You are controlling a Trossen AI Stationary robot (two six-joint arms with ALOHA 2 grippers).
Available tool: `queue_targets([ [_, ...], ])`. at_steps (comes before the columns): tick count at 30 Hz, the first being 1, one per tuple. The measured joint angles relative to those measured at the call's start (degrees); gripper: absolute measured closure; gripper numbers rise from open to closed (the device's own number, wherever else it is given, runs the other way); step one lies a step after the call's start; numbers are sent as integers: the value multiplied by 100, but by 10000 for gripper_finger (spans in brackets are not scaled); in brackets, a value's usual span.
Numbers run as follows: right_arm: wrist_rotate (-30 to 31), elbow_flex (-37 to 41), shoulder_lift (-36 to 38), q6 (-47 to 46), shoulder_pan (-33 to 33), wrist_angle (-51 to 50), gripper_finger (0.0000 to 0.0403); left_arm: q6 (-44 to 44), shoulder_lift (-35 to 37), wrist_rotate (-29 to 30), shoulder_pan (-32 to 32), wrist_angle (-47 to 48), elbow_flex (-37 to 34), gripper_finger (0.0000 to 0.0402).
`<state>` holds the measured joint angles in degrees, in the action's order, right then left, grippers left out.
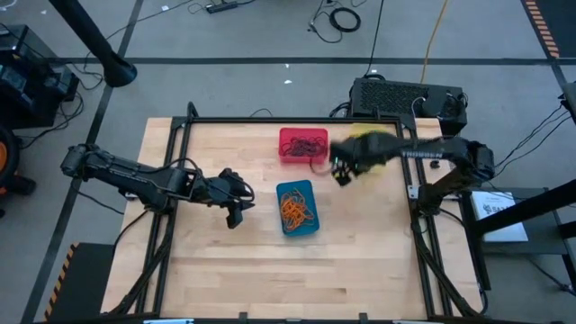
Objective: Sort rubber bands into baskets
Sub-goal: Put the green rubber band into the yellow bin
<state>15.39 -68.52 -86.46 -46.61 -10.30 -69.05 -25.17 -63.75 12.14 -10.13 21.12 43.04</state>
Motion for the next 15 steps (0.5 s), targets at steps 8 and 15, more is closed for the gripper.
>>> queue_targets([
  [8,148,-310,-2,1650,-1780,-22,403,7,89,3,125,1342,653,227],
  [15,103,-309,-2,2207,-2714,393,397,10,658,581,283,1960,783,227],
])
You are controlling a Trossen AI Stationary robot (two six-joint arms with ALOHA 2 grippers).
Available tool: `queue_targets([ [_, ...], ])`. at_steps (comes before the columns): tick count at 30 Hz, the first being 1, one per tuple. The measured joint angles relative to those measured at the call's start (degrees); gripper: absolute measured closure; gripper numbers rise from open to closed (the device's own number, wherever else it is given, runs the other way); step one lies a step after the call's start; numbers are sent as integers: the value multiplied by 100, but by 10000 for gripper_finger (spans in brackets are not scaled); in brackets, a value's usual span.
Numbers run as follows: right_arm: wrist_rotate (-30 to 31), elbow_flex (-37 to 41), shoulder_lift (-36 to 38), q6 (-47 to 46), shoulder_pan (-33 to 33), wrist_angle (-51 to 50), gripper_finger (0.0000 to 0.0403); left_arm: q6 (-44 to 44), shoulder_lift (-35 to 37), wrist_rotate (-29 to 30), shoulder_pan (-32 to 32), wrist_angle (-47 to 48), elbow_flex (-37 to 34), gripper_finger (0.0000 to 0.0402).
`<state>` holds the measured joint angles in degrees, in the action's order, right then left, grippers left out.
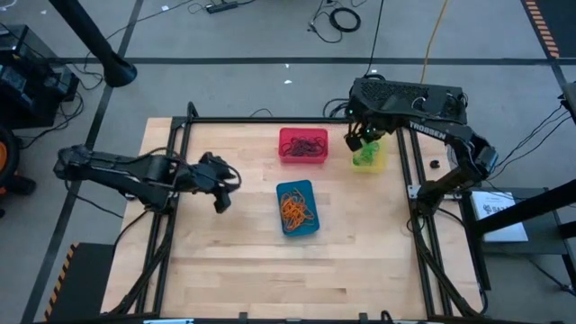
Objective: Sort rubber bands into baskets
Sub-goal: Put the green rubber band into the yellow bin, then return to Home Position
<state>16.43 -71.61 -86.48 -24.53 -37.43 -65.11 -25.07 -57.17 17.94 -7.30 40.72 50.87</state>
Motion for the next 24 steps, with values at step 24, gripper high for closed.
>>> queue_targets([
  [24,-1584,7,803,581,-123,1101,319,-161,1251,602,246,4,0,227],
])
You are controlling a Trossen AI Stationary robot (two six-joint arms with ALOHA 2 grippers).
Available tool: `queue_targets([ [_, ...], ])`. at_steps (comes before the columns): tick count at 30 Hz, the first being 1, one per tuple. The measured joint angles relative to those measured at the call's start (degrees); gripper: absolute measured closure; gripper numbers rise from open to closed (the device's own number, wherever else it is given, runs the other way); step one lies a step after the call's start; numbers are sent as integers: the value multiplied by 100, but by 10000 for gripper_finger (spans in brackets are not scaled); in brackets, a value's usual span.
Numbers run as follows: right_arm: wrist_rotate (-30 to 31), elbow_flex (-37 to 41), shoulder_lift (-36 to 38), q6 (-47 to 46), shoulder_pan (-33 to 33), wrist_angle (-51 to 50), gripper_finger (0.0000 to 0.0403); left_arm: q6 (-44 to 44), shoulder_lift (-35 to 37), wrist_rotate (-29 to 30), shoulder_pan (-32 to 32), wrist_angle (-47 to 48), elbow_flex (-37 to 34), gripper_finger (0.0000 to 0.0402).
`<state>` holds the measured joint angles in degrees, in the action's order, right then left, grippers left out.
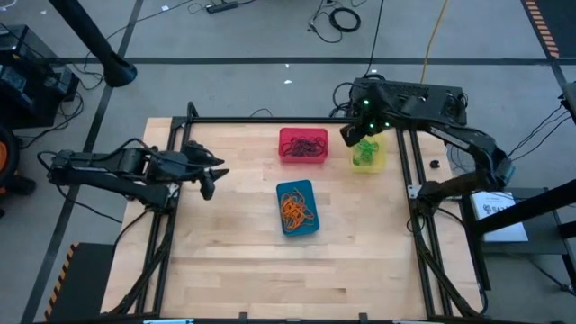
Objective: Sort rubber bands into baskets
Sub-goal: Return to Home Position
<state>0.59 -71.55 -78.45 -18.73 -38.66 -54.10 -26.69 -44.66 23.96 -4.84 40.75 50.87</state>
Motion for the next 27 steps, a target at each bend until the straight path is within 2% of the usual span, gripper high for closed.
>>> queue_targets([
  [6,-73,0,809,-421,704,835,327,1,450,-157,-7,1,0,227],
  [11,119,-2,1213,-560,1386,894,328,65,998,-161,-4,48,0,227],
  [20,966,-3,1295,-1065,2682,310,328,201,1831,-120,-4,379,-4,227],
  [27,1328,-3,1298,-1188,3647,410,328,163,2121,-98,-4,579,-170,227],
])
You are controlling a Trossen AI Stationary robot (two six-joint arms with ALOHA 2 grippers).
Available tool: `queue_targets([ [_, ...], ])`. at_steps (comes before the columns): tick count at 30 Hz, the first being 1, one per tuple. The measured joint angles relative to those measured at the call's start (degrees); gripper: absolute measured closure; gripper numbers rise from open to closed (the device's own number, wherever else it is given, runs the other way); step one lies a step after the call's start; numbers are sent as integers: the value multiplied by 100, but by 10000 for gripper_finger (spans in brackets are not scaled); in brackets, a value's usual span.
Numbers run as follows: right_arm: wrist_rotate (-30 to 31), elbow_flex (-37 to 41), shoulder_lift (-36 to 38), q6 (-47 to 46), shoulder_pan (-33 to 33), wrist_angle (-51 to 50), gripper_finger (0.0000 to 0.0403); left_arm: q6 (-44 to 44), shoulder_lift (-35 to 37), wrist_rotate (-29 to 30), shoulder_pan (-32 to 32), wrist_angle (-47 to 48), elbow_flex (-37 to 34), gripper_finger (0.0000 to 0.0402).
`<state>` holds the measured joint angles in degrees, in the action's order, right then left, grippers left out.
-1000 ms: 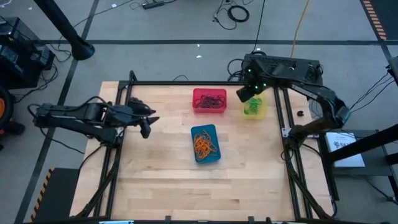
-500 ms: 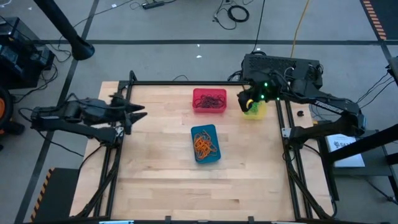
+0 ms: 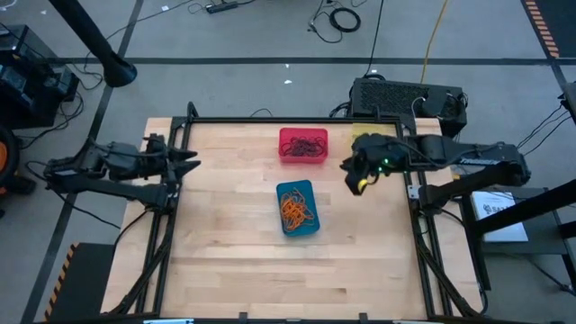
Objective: Sort rubber bands into baskets
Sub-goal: Return to Home Position
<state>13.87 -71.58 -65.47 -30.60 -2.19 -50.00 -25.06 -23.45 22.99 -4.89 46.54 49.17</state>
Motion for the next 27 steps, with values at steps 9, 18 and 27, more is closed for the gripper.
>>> queue_targets([
  [9,9,53,92,554,670,446,355,2,5,229,0,-254,-531,227],
  [18,-98,2271,1636,604,626,2676,387,150,40,-55,4,-1330,-1272,227],
  [27,-877,4443,3232,326,161,4806,402,680,25,-1001,185,-3551,-2228,227],
])
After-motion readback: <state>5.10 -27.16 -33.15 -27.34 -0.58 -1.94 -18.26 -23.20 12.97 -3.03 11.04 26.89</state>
